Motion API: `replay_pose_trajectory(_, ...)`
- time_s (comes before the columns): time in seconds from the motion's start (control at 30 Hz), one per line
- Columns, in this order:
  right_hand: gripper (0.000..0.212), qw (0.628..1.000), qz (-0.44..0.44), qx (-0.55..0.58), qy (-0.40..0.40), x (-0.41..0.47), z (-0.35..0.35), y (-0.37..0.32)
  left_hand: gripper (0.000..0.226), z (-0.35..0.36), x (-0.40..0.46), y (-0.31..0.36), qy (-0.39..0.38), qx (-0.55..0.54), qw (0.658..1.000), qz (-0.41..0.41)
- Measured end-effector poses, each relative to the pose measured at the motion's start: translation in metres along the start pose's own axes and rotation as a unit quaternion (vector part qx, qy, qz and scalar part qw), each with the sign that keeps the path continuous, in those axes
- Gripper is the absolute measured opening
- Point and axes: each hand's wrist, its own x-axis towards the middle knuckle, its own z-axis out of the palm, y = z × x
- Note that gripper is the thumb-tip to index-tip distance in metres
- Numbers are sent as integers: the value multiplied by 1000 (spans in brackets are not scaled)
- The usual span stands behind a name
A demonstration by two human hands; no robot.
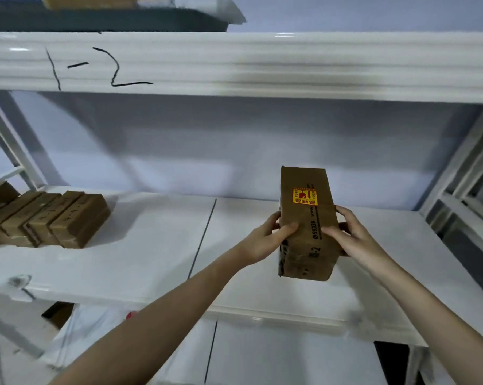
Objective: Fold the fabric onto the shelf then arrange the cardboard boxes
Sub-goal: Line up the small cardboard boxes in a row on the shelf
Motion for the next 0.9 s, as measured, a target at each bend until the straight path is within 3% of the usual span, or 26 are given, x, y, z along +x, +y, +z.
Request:
replay_pose_trajectory(0.43, 65, 999, 48, -6, 4, 4, -160, 82, 66, 173, 91, 31, -23, 10, 999, -27)
replay_pose_trajectory(0.77, 64, 996, 71, 45, 2, 10, -189, 127, 67, 221, 112, 18, -39, -2, 998, -45)
replay_pose_trajectory(0.9, 62, 996, 77, 38, -12, 13, -190, 128, 79, 217, 113, 19, -60, 3, 997, -47)
